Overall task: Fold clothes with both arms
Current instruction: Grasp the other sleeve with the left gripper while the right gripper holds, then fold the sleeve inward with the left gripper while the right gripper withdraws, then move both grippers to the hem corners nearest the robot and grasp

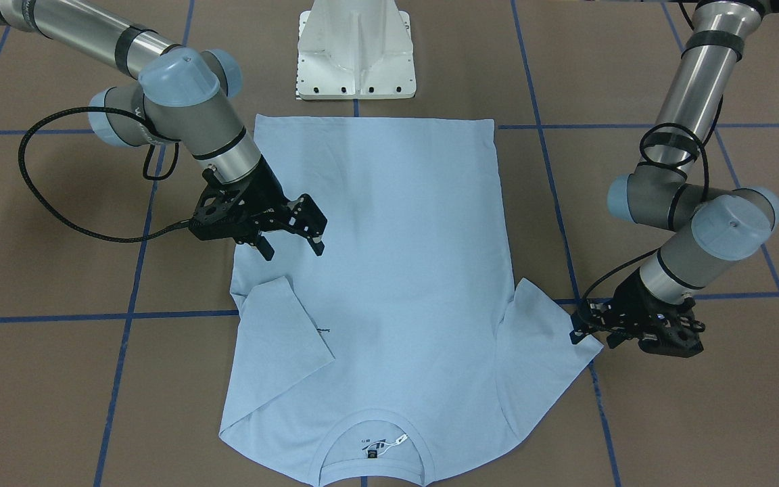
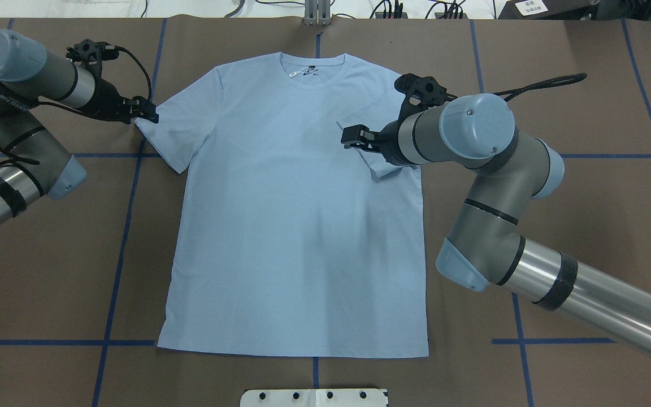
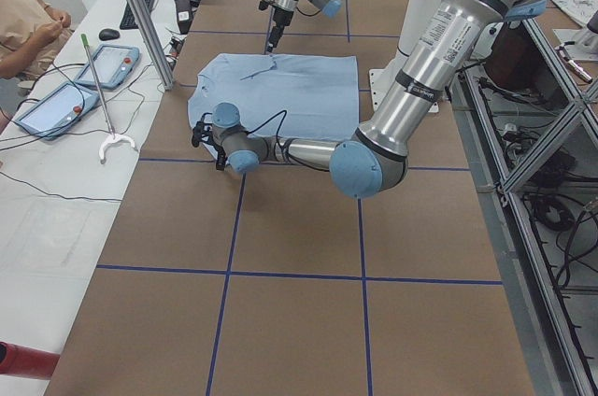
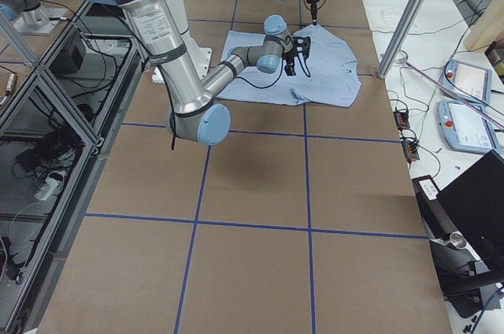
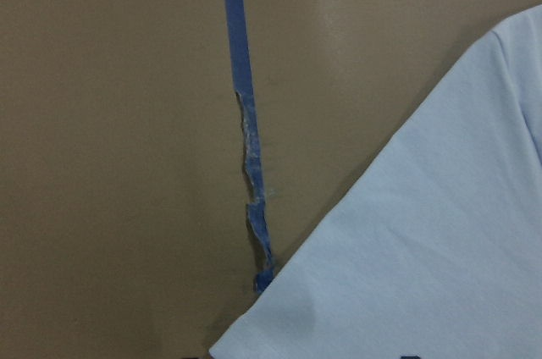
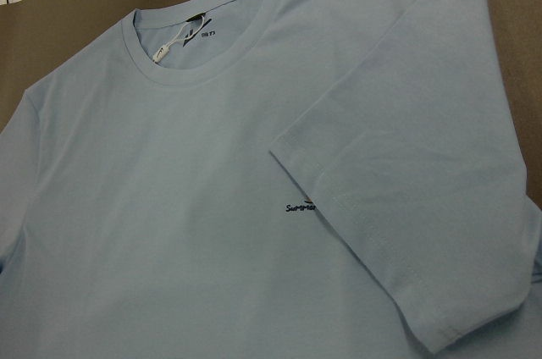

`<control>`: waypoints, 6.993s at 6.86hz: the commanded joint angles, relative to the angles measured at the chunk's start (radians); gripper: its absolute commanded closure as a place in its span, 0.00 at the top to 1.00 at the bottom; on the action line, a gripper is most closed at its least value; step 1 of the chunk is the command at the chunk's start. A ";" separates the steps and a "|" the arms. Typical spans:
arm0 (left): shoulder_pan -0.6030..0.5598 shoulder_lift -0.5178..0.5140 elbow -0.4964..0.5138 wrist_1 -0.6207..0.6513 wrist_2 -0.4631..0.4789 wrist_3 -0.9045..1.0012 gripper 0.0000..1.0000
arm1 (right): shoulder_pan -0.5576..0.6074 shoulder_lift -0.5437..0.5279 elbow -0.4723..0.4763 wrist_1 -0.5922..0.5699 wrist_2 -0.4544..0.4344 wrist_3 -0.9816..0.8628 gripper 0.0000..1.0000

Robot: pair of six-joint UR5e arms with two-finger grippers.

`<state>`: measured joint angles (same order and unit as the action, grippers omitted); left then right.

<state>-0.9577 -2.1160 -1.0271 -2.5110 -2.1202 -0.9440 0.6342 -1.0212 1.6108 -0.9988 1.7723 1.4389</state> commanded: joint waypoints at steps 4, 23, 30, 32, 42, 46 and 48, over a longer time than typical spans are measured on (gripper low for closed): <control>0.005 -0.039 -0.005 -0.011 0.026 -0.040 0.00 | -0.007 -0.003 0.001 0.000 -0.019 0.002 1.00; 0.395 0.062 -0.734 0.317 0.284 -0.670 0.93 | -0.572 -0.382 0.478 -0.404 -0.323 0.597 0.84; 0.396 0.060 -0.734 0.320 0.286 -0.674 0.93 | -0.607 -0.390 0.486 -0.501 -0.381 0.629 0.00; 0.425 0.123 -0.776 0.325 0.287 -0.677 0.93 | -0.607 -0.390 0.500 -0.501 -0.379 0.629 0.00; 0.815 0.493 -1.062 0.675 0.546 -0.897 0.70 | -0.599 -0.399 0.521 -0.500 -0.379 0.627 0.00; 0.821 0.538 -1.068 0.673 0.549 -0.906 0.05 | -0.599 -0.402 0.521 -0.500 -0.379 0.627 0.00; 0.823 0.521 -1.076 0.673 0.539 -0.906 0.00 | -0.597 -0.402 0.521 -0.500 -0.379 0.627 0.00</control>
<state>-0.1359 -1.5843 -2.0986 -1.8376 -1.5750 -1.8491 0.0362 -1.4235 2.1323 -1.4987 1.3929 2.0663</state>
